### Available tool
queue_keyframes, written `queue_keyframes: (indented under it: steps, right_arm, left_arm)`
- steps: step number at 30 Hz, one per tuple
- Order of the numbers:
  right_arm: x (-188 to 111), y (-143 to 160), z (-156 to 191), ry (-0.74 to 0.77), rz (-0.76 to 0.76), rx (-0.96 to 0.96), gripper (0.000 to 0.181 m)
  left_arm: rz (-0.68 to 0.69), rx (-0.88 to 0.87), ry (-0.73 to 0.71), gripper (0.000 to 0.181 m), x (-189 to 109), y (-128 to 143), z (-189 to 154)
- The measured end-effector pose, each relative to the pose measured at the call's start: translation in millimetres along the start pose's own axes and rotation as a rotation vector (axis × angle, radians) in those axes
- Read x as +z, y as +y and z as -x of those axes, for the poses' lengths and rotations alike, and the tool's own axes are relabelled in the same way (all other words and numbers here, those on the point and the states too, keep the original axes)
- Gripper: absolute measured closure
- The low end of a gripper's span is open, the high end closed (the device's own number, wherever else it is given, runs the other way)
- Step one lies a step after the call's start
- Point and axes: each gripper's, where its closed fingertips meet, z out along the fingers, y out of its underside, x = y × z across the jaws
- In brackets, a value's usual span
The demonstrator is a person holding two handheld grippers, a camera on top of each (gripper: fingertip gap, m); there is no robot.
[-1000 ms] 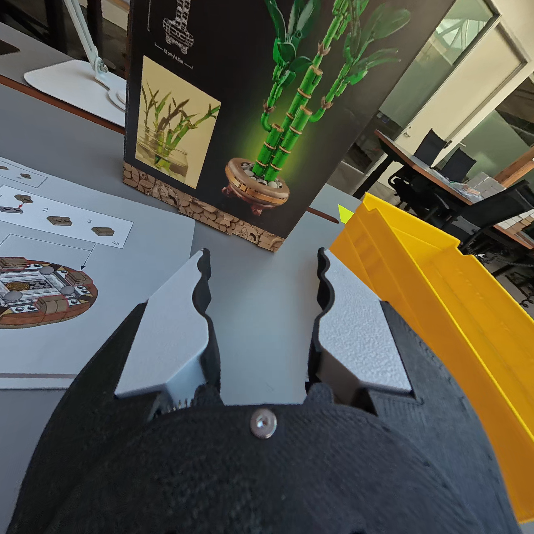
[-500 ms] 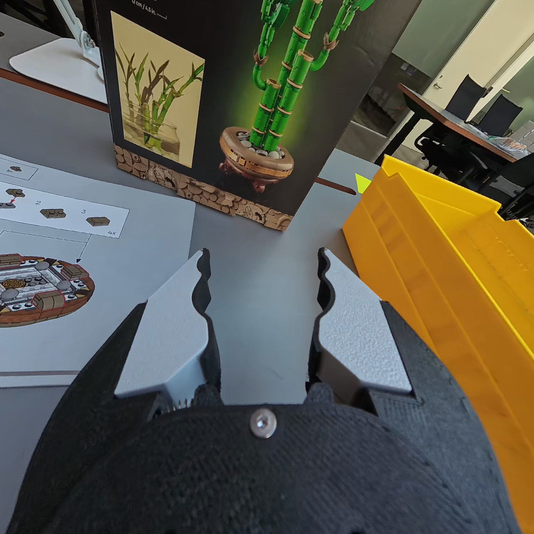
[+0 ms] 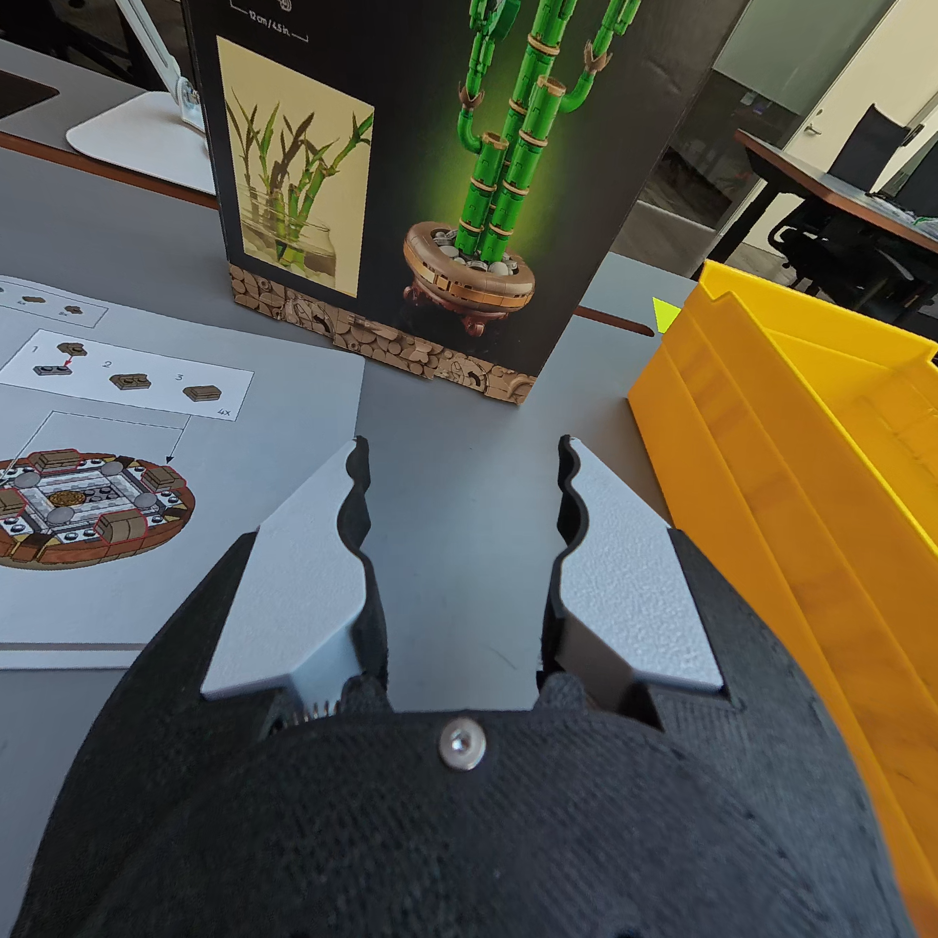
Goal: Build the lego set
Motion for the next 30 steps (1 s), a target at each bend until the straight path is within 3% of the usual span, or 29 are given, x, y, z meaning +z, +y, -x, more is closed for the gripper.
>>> queue_keyframes:
  steps: [8, 15, 26, 30]
  right_arm:
    - [0.0, -0.3, 3.5, -0.018, -0.003, 0.001, 0.107]
    - [0.7, 0.0, 6.4, -0.030, -0.002, -0.002, 0.107]
    - [-0.1, -1.7, 8.4, -0.041, -0.009, -0.004, 0.107]
    - [0.1, -1.8, 8.7, -0.047, -0.010, 0.002, 0.107]
  left_arm:
    - [-0.070, -0.048, 0.076, 0.167, -10.3, -7.5, -5.5]
    - [-0.068, -0.033, 0.054, 0.167, -12.4, -7.0, -4.1]
    - [0.192, 0.068, -0.239, 0.167, 11.4, 19.5, 55.4]
    - [0.217, 0.036, -0.228, 0.167, 18.7, 18.4, 59.2]
